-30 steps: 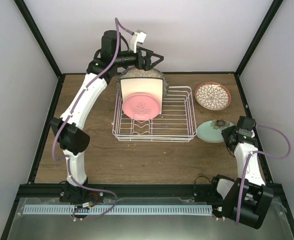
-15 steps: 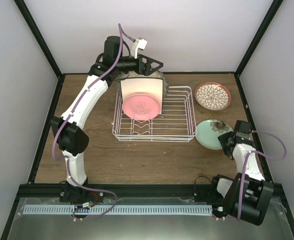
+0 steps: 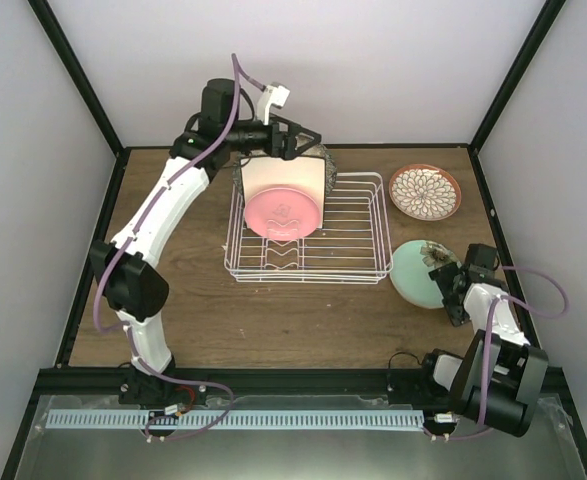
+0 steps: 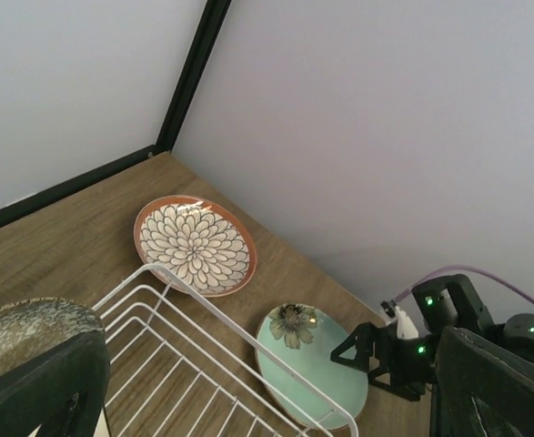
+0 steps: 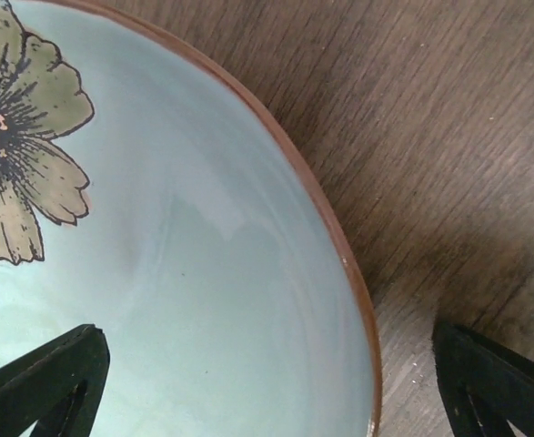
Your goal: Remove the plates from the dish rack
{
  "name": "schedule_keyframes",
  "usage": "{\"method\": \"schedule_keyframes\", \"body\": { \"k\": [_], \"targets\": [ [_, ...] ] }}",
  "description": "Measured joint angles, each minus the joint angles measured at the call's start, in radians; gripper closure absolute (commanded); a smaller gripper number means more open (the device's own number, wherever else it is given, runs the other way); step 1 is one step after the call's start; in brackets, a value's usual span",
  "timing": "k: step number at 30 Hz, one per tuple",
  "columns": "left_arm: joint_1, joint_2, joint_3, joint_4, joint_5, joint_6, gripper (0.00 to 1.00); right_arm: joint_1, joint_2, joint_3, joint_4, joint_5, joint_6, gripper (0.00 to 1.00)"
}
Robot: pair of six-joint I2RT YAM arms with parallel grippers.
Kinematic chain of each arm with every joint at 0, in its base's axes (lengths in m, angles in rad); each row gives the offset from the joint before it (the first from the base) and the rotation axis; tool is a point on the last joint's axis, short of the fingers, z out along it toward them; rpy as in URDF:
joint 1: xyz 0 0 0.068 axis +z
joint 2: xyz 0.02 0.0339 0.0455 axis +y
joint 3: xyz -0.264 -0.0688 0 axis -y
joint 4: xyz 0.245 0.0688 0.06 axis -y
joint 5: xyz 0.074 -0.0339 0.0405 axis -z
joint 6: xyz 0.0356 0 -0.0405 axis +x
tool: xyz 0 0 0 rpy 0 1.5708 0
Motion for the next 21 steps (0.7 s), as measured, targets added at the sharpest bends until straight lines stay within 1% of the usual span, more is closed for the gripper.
{"method": "schedule_keyframes", "body": {
  "k": [3, 5, 7, 9, 12, 14, 17, 21],
  "targets": [
    [0.002, -0.003, -0.002, -0.031, -0.008, 0.061, 0.00, 0.000, -0.005, 0.014, -0.027, 0.012, -0.016, 0.00],
    [0.006, -0.010, -0.003, -0.083, -0.027, 0.155, 0.00, 0.000, -0.028, 0.041, -0.064, 0.024, -0.031, 0.00],
    [0.016, -0.024, -0.005, -0.156, -0.056, 0.302, 0.00, 0.000, -0.065, 0.085, -0.100, 0.039, -0.046, 0.00],
    [0.032, -0.048, -0.029, -0.237, -0.103, 0.494, 0.00, 0.000, -0.104, 0.141, -0.130, 0.050, -0.065, 0.00],
    [0.060, -0.096, -0.111, -0.337, -0.168, 0.760, 0.03, 0.000, -0.157, 0.231, -0.155, 0.066, -0.097, 0.00],
    [0.076, -0.132, -0.191, -0.378, -0.207, 0.904, 0.07, 0.000, -0.178, 0.263, -0.166, 0.070, -0.113, 0.00],
    [0.095, -0.190, -0.328, -0.393, -0.278, 1.090, 0.11, 0.000, -0.205, 0.275, -0.181, 0.071, -0.129, 0.00],
    [0.095, -0.219, -0.437, -0.367, -0.356, 1.236, 0.14, -0.001, -0.220, 0.274, -0.198, 0.065, -0.134, 0.00]
  ]
}}
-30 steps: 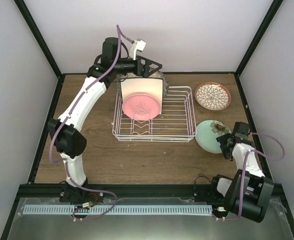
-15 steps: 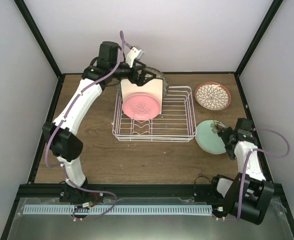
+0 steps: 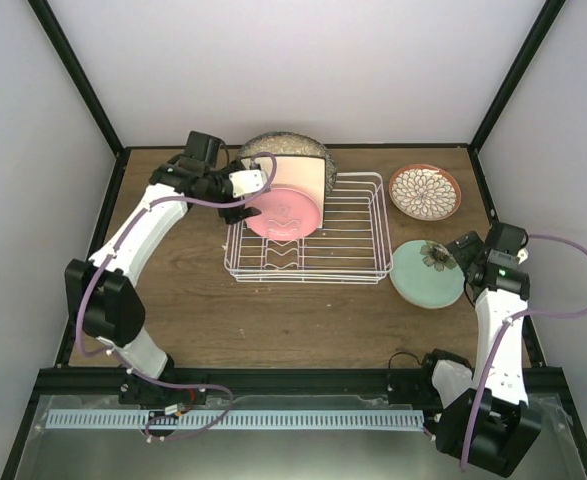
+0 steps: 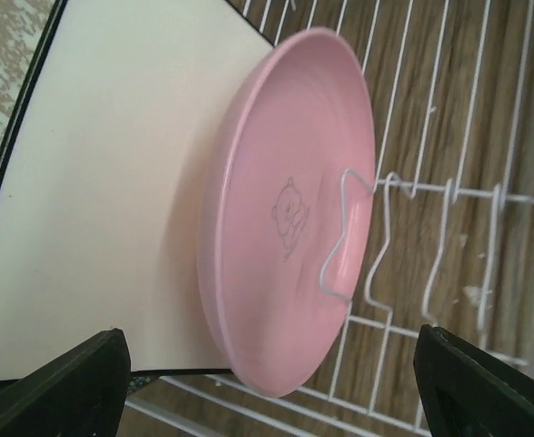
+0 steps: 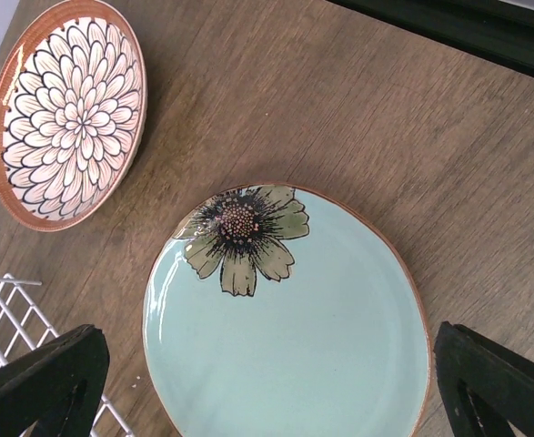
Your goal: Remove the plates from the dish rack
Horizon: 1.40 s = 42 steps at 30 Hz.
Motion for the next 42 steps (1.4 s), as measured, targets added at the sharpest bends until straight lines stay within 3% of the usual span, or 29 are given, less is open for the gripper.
{"method": "schedule_keyframes", "body": {
  "k": [6, 12, 14, 20, 23, 34, 42],
  "targets": [
    [-0.001, 0.007, -0.019, 0.093, -0.058, 0.087, 0.21, 0.000, -0.014, -0.013, -0.001, -0.013, 0.000, 0.00],
    [-0.009, 0.059, -0.019, 0.176, -0.088, 0.132, 0.36, 0.000, -0.017, -0.013, -0.002, -0.013, 0.000, 0.00],
    [-0.017, 0.084, -0.019, 0.183, -0.094, 0.140, 0.44, 0.000, -0.021, -0.013, -0.002, -0.013, 0.000, 0.00],
    [-0.041, 0.135, -0.019, 0.188, -0.106, 0.145, 0.84, 0.000, -0.035, -0.023, -0.002, -0.013, 0.000, 0.00],
    [-0.047, 0.146, -0.014, 0.203, -0.120, 0.136, 0.95, 0.000, -0.035, -0.027, -0.008, -0.013, 0.000, 0.00],
    [-0.071, 0.149, 0.024, 0.207, -0.205, 0.039, 0.96, 0.000, -0.034, -0.027, -0.008, -0.013, 0.000, 0.00],
    [-0.134, 0.071, 0.024, 0.235, -0.362, -0.036, 0.96, 0.000, -0.033, -0.028, -0.007, -0.023, 0.000, 0.00]
  ]
}}
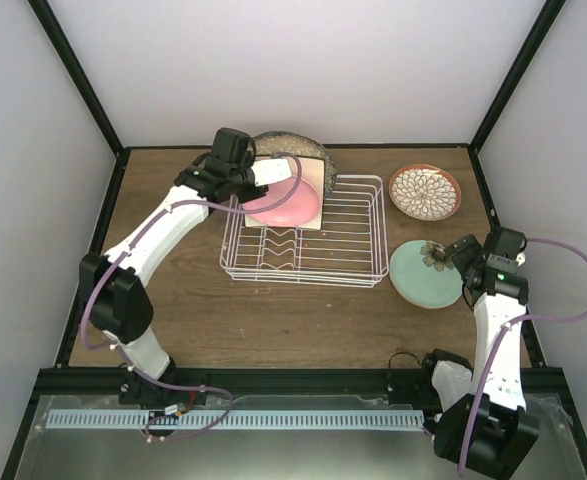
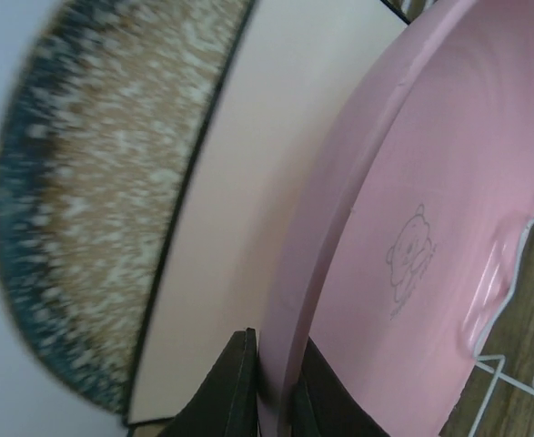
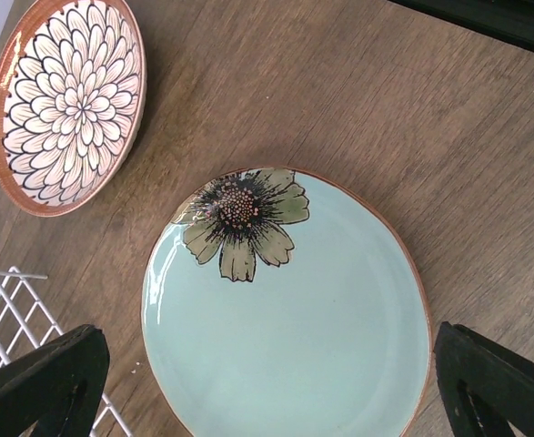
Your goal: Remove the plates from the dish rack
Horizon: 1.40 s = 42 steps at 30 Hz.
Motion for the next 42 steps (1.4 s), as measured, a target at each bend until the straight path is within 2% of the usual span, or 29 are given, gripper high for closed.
{"method": "schedule_keyframes", "body": {
  "k": [5, 8, 10, 13, 16, 24, 30, 36, 42],
  "targets": [
    [-0.029, -0.051, 0.027, 0.002, -0.081, -0.052, 0.96, 0.000, 0.002, 0.000, 0.013, -0.017, -0.001, 0.00],
    [-0.034, -0.044, 0.124, -0.072, -0.074, -0.122, 0.96, 0.000, -0.002, 0.000, 0.050, -0.067, -0.013, 0.00],
    [-0.034, -0.006, 0.277, -0.157, -0.034, -0.193, 0.96, 0.000, -0.015, 0.000, 0.105, -0.135, -0.020, 0.00],
    [-0.033, 0.088, 0.584, -0.235, 0.071, -0.340, 0.96, 0.000, -0.041, 0.000, 0.225, -0.275, -0.025, 0.00],
    [-0.038, 0.142, 0.745, -0.255, 0.180, -0.486, 0.96, 0.000, -0.060, 0.000, 0.367, -0.426, -0.010, 0.00],
    [-0.084, 0.273, 0.785, -0.285, 0.383, -0.795, 0.96, 0.000, -0.065, 0.005, 0.711, -0.773, 0.076, 0.00],
    [-0.104, 0.356, 0.785, -0.296, 0.425, -0.904, 0.96, 0.000, -0.064, 0.022, 0.926, -0.942, 0.159, 0.03],
    [-0.119, 0.356, 0.787, -0.286, 0.449, -0.944, 0.96, 0.008, -0.040, 0.085, 0.928, -0.996, 0.124, 0.07],
    [-0.140, 0.356, 0.788, -0.284, 0.462, -0.953, 0.96, 0.082, 0.024, 0.145, 0.832, -0.947, 0.023, 0.11]
  ]
}}
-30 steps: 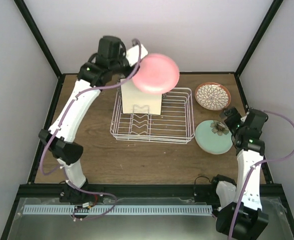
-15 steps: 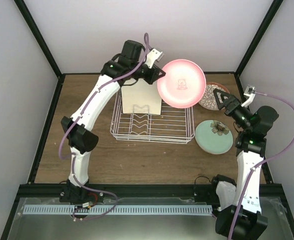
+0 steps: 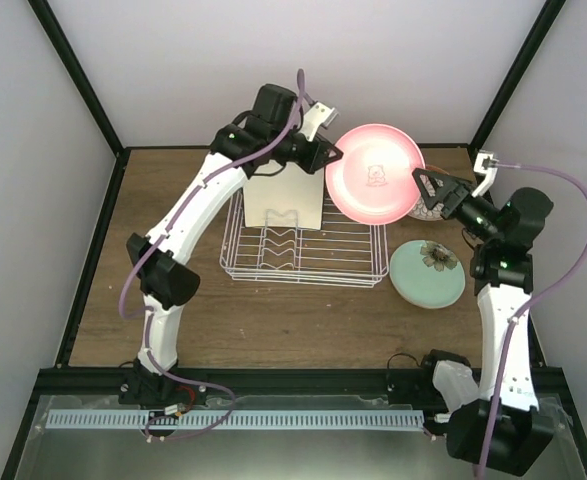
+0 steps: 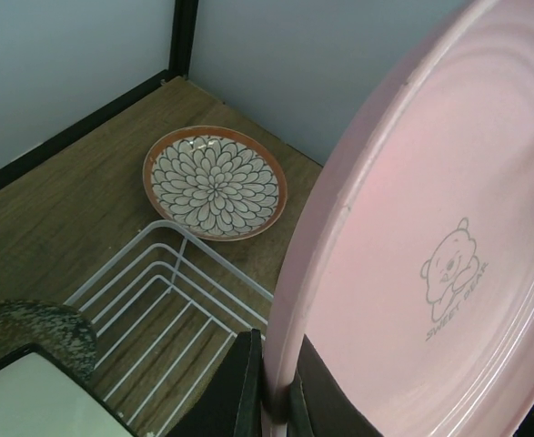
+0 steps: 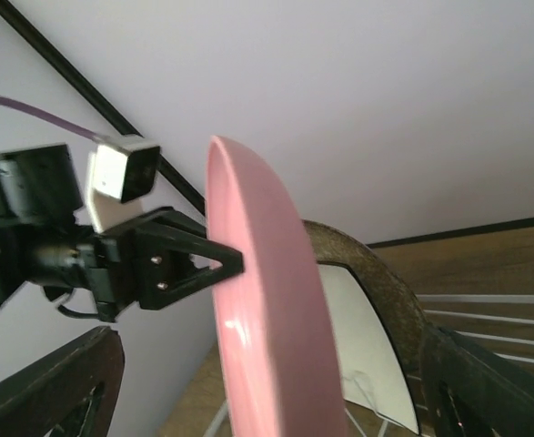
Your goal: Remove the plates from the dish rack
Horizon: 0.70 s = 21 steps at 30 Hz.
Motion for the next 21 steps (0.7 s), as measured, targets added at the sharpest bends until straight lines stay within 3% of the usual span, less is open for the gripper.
{"method": "schedule_keyframes", "body": {
  "k": [2, 3, 8, 9, 11, 15, 21],
  "targets": [
    [-0.006, 0.000, 0.000, 0.000, 0.006, 0.000, 0.96, 0.038, 0.029, 0.018, -0.032, 0.031, -0.035, 0.17],
    [-0.008, 0.000, 0.000, 0.000, 0.008, 0.000, 0.96, 0.060, 0.046, 0.029, -0.054, 0.051, -0.053, 0.25],
    [-0.017, 0.000, 0.000, 0.000, 0.016, 0.000, 0.96, 0.132, 0.110, 0.069, -0.108, 0.117, -0.127, 0.89],
    [-0.018, 0.000, 0.000, 0.000, 0.016, 0.000, 0.95, 0.142, 0.122, 0.077, -0.117, 0.130, -0.137, 0.98],
    [-0.017, 0.000, 0.000, -0.003, 0.017, -0.011, 0.76, 0.155, 0.135, 0.083, -0.135, 0.195, -0.180, 0.99],
    [-0.022, 0.000, 0.011, 0.009, 0.007, -0.016, 0.03, 0.161, 0.135, 0.083, -0.190, 0.280, -0.193, 0.99],
    [-0.001, 0.000, 0.011, 0.010, -0.051, -0.016, 0.00, 0.151, 0.086, 0.098, -0.304, 0.492, -0.166, 0.99]
  ]
}}
